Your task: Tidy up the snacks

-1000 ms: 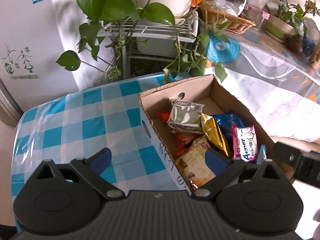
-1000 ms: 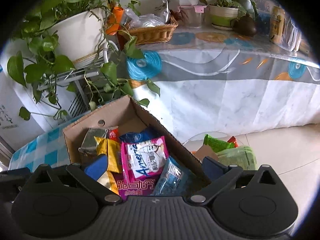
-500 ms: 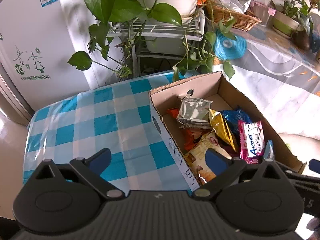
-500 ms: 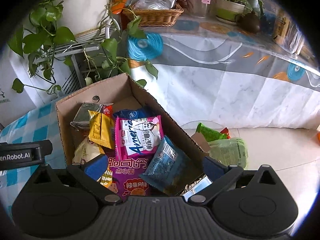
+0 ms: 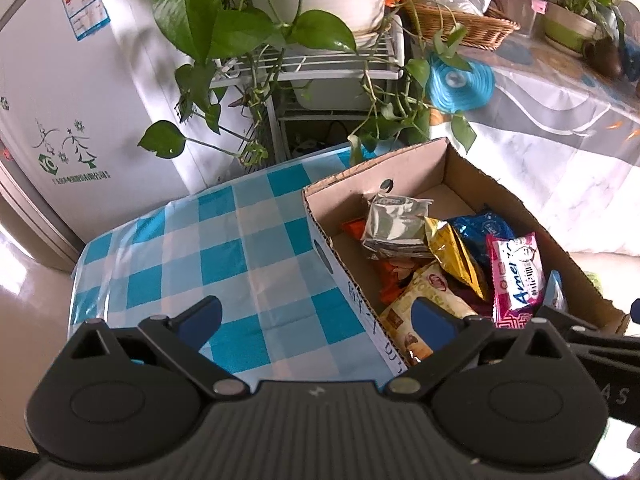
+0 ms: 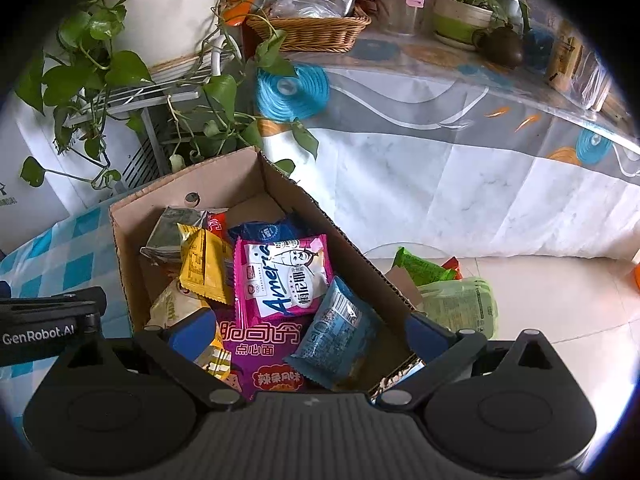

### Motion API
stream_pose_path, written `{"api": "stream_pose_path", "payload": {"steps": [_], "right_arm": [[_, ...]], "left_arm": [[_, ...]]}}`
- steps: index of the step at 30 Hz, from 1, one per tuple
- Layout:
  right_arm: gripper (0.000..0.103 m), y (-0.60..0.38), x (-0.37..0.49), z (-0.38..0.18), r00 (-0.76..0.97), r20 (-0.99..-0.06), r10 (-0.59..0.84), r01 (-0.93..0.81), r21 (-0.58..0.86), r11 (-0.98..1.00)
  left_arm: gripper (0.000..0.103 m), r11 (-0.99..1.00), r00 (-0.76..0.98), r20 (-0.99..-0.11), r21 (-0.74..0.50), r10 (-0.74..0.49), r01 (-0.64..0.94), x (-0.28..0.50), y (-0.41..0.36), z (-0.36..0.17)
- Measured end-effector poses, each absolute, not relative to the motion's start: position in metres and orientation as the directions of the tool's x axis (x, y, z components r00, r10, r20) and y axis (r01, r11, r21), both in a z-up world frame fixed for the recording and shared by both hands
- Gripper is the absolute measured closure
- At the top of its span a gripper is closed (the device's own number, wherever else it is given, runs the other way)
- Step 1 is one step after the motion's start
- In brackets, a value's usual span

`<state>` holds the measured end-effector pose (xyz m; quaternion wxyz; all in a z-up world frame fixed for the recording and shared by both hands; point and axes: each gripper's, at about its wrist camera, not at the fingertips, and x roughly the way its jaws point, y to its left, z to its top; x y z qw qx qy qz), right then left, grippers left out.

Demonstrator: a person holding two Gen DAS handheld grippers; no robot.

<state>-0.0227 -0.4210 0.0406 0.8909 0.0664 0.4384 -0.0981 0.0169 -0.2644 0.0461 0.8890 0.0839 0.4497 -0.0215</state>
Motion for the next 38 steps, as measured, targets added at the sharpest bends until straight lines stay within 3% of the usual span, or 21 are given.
{"api": "stream_pose_path", "payload": {"steps": [38], "right_arm": [[0.0, -0.403, -0.02, 0.041, 0.606, -0.789, -0.097, 0.188, 0.023, 0.982]], "left_arm": [[0.004, 0.983, 0.604, -0.796, 0.135, 0.033, 0.125, 0.013, -0.241, 0.044]]}}
